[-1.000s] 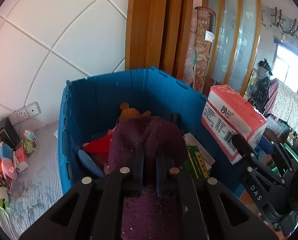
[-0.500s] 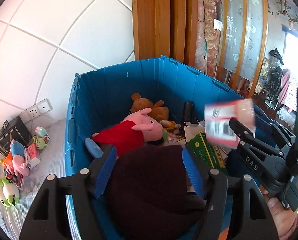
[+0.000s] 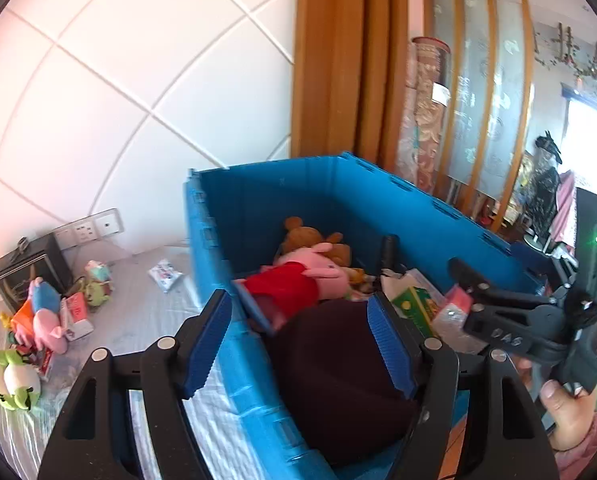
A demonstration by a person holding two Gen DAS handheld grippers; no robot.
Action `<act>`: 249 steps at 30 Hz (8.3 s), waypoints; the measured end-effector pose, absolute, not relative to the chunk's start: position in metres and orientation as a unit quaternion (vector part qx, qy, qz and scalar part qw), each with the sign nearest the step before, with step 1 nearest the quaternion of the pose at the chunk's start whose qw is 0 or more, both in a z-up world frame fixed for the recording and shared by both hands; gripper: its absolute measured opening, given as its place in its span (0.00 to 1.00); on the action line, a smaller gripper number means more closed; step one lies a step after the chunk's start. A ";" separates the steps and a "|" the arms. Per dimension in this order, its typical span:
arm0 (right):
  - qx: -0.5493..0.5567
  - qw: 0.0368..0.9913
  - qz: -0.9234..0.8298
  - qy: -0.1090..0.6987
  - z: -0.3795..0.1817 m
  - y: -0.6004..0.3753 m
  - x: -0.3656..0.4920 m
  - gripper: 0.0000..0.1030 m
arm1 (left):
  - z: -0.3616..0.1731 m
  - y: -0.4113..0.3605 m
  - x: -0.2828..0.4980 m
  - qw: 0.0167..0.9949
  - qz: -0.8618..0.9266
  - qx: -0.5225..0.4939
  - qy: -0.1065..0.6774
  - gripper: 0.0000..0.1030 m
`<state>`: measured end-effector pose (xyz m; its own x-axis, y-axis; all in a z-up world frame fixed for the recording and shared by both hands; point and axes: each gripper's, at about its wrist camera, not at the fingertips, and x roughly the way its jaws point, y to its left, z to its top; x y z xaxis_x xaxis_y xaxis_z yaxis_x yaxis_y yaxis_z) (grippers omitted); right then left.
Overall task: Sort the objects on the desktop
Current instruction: 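Carry the cloth and tissue pack into the blue crate and open both tools, then withdraw both tools from the crate back toward the bed, then close both tools on the green frog plush from either side, then lift the frog plush with both tools and carry it toward the crate, then lower the frog plush into the crate and open both tools, then withdraw both tools from the crate back toward the bed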
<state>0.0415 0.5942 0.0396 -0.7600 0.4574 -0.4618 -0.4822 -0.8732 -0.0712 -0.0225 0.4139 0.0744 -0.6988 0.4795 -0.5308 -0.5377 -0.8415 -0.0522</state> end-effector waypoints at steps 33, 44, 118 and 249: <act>-0.352 -0.023 0.936 -0.002 -0.019 0.193 -0.202 1.00 | -0.080 -0.129 -0.139 -0.064 0.908 -0.411 -0.048 0.68; -0.485 -0.084 0.869 0.056 -0.123 0.076 -0.287 1.00 | -0.146 -0.195 -0.200 -0.030 0.884 -0.466 -0.029 0.68; -0.591 -0.155 0.792 0.022 -0.223 -0.011 -0.326 0.93 | -0.214 -0.152 -0.205 0.092 0.871 -0.480 -0.043 0.78; -0.310 0.173 0.932 0.076 0.082 0.460 -0.007 1.00 | 0.081 0.314 -0.088 0.328 0.880 -0.316 0.136 0.80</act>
